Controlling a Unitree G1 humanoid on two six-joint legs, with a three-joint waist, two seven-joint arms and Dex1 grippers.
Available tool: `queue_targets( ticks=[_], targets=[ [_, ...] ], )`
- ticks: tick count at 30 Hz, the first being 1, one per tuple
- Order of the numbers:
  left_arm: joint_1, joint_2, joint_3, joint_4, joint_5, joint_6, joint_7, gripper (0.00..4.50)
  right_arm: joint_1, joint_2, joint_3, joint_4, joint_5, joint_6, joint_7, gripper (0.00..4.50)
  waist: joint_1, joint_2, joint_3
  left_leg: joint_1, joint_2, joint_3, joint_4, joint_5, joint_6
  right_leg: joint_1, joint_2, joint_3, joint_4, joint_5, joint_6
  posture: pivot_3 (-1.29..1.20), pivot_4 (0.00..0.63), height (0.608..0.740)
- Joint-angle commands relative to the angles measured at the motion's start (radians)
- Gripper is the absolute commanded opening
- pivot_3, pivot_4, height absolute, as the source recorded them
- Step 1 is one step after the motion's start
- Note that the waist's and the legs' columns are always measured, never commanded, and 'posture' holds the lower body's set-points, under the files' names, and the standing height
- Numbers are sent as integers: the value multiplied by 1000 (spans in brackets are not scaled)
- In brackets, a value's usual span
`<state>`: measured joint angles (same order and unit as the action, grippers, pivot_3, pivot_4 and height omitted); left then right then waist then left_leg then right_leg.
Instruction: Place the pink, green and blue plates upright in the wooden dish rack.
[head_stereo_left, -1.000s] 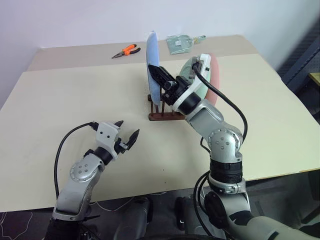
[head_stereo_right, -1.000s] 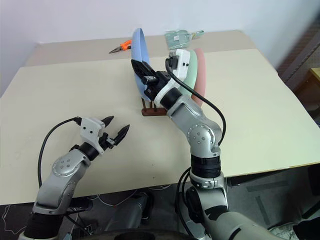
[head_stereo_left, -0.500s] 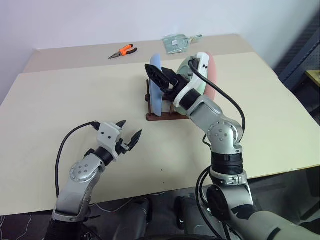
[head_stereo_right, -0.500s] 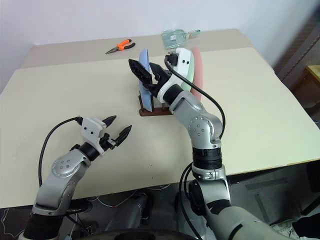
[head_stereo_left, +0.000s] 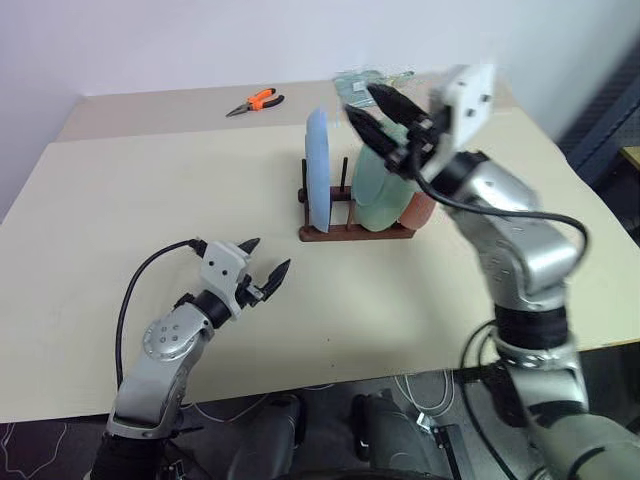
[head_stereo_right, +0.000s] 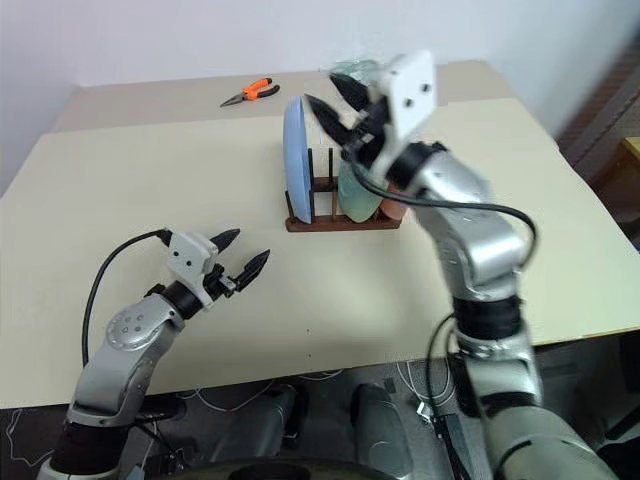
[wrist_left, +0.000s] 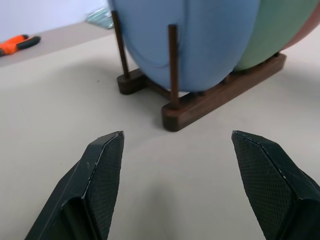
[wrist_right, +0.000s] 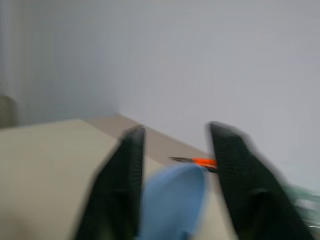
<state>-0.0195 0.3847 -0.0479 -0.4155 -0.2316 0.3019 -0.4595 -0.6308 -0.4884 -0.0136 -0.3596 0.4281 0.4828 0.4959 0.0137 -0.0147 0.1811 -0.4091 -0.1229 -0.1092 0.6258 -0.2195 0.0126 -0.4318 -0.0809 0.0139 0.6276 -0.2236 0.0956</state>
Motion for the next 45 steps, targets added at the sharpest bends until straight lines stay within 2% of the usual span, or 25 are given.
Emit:
queue_targets(
  ticks=[1, 5, 13, 27, 35, 42, 45],
  targets=[
    [-27, 10, -16, -25, -15, 0, -40, 3540, 130, -130, -62, -119, 15, 22, 107, 32, 0, 0, 0, 0, 0, 0, 0, 0, 0, 0, 0, 0, 0, -1, -1, 0, 150, 729],
    [-62, 14, -37, -2, -18, -2, -82, 3540, 320, -279, -39, -206, -80, -25, 177, 32, -2, 2, 1, -1, 0, 0, 1, 0, 1, 1, 0, 0, -1, -2, 0, 0, 150, 729],
    [-97, 13, -67, 17, -17, -4, -127, 3540, 413, -307, 15, -159, -274, -34, 103, 32, 1, 2, 1, -1, 1, 1, 3, -1, 1, 2, 0, 0, -2, -2, 0, 0, 150, 729],
    [-59, 2, -77, -13, 0, 2, -104, 3540, 302, -213, 87, -14, -387, -146, 96, 32, 0, 2, 1, -1, 1, 1, 3, -1, 2, 3, 0, -1, -6, -1, 0, 0, 150, 729],
    [-37, 2, -76, -30, 3, 8, -87, 3540, 216, -170, 113, -16, -397, -175, 115, 32, 0, 2, 1, -1, 1, 1, 3, -1, 2, 4, 0, -1, -6, -1, 0, 0, 150, 729],
    [-32, 2, -84, -31, 8, 7, -80, 3540, 205, -171, 112, -7, -421, -182, 130, 32, 0, 2, 1, -1, 1, 1, 3, -1, 2, 4, 0, -1, -6, -1, 1, 0, 150, 729],
    [-29, 6, -81, -29, 8, 6, -79, 3540, 235, -206, 84, -10, -413, -183, 163, 32, 0, 2, 1, -1, 1, 1, 3, -1, 2, 4, 0, -1, -6, -1, 1, 0, 150, 729]
  ],
)
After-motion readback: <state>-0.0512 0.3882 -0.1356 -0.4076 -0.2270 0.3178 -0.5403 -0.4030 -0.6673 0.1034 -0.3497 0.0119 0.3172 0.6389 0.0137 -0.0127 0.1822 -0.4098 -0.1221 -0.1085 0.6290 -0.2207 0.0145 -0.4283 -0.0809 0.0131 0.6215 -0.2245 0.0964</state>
